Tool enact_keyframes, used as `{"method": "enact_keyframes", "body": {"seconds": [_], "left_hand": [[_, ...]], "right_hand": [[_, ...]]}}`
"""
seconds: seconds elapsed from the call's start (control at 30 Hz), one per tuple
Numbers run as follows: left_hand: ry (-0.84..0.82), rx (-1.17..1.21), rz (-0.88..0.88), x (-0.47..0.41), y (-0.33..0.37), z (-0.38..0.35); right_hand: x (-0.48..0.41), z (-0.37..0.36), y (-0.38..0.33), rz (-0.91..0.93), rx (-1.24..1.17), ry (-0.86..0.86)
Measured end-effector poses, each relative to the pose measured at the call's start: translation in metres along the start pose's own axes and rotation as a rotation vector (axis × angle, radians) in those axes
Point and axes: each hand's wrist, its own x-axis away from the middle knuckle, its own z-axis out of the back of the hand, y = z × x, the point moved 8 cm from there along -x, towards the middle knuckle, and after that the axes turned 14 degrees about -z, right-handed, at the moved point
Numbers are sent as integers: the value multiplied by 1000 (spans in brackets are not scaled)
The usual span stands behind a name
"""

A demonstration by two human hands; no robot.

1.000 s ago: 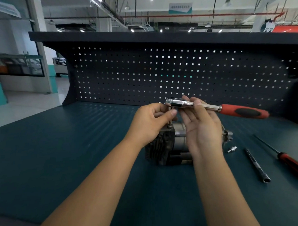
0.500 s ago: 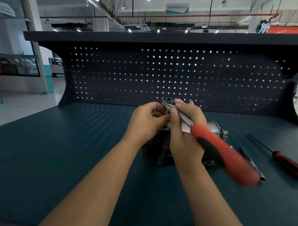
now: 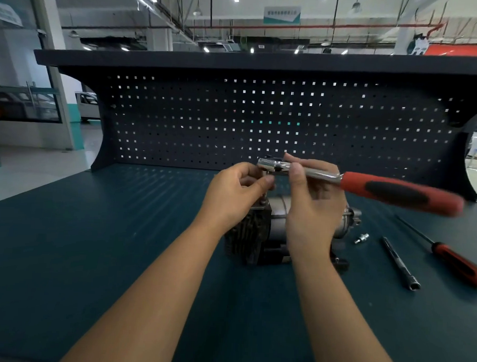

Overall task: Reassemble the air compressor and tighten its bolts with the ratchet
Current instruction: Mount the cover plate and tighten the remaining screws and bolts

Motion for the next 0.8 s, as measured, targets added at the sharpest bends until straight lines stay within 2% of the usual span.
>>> {"method": "enact_keyframes", "body": {"seconds": [0.17,0.27,0.3,0.37,0.5,0.6,0.7,0.8], "left_hand": [[36,28,32,1,-6,1],[22,21,26,1,-5,1],[19,16,25,1,-5,1],[19,24,27,0,-7,2],[12,2,16,0,-5,2],[3,-33,-7,0,-1,1],[6,-67,4,0,0,1],[-7,-55,-2,-2,3,0]], "right_hand": [[22,-16,-14,287,420,24],[29,-22,-20,450,522,65],[26,-21,-18,402,459,49],[16,-19,-7,168,220,-36],[-6,-7,15,-169,-132,-56],[-17,-6,37,-467,-435,-132],[-16,-6,39,-464,-456,-149],[-7,2,14,-157,-195,-29]]}}
